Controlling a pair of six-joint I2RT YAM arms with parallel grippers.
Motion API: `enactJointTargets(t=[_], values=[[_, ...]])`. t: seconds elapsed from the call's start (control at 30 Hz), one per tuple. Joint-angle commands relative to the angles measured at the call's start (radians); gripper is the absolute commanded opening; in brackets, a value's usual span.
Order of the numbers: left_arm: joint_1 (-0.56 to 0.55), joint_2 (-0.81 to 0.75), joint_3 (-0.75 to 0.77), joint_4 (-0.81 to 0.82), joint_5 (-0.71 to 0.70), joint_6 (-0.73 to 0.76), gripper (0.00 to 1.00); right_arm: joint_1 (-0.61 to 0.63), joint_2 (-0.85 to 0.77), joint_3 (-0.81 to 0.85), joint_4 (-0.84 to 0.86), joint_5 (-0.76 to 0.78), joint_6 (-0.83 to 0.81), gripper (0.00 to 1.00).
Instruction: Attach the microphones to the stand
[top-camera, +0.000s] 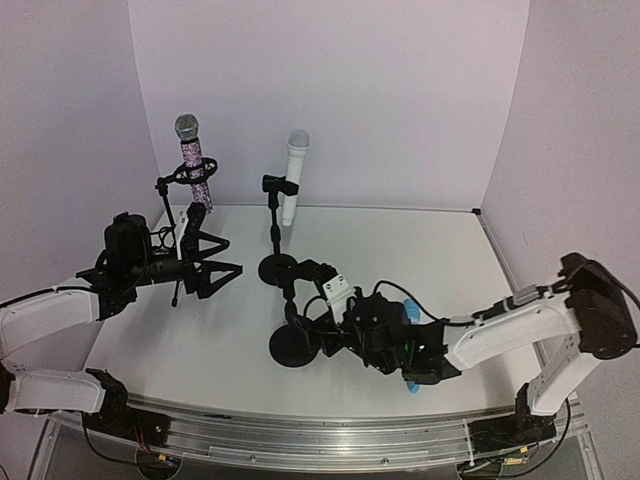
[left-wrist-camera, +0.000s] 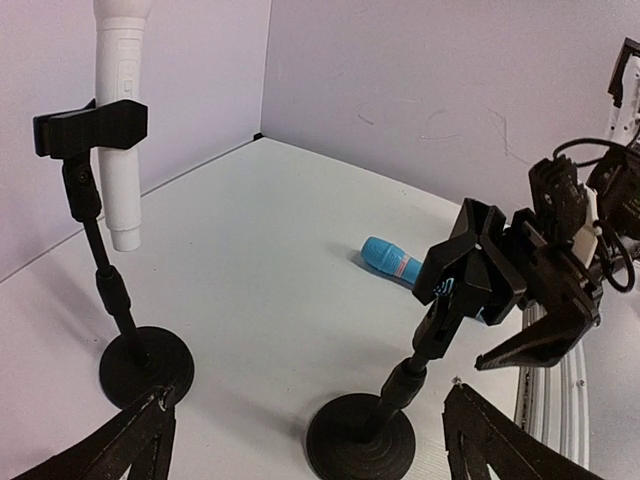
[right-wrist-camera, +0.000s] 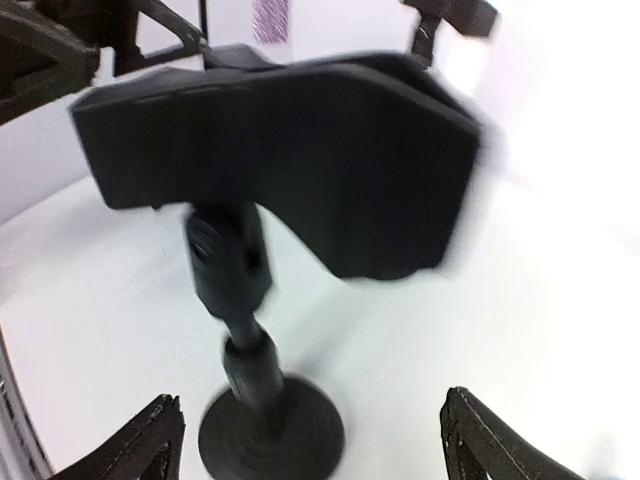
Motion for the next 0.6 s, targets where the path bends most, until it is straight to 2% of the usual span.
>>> enactJointTargets(t=[0.0, 0.1, 0.2, 0.33, 0.47, 0.57], values=[[-0.031, -0.015, 0.024, 0.012, -0.011, 0.016, 0.95, -0.003, -0.186, 0.048, -0.712, 0.056, 0.286, 0.85], [-0.068, -0.019, 0.013, 0.027, -0.037, 0.022, 0.99, -0.026, -0.265, 0.053, -1.005, 0.083, 0.472, 0.85], [-0.103, -0.013, 0.014, 0.039, -0.037, 0.026, 0.99, -0.107, -0.327, 0.018, -1.149, 0.023, 0.623, 0.84], [-0.121, -0.004, 0.027, 0.051, -0.016, 0.015, 1.0, -0.347, -0.327, 0.074, -1.326, -0.151, 0.755, 0.93], [-0.127, -0.004, 0.042, 0.05, -0.008, 0.021, 1.0, -0.496, -0.203, 0.25, -1.473, -0.281, 0.716, 0.93], [-0.128, -0.006, 0.047, 0.039, -0.003, 0.032, 1.0, -0.566, -0.071, 0.342, -1.521, -0.44, 0.645, 0.88]])
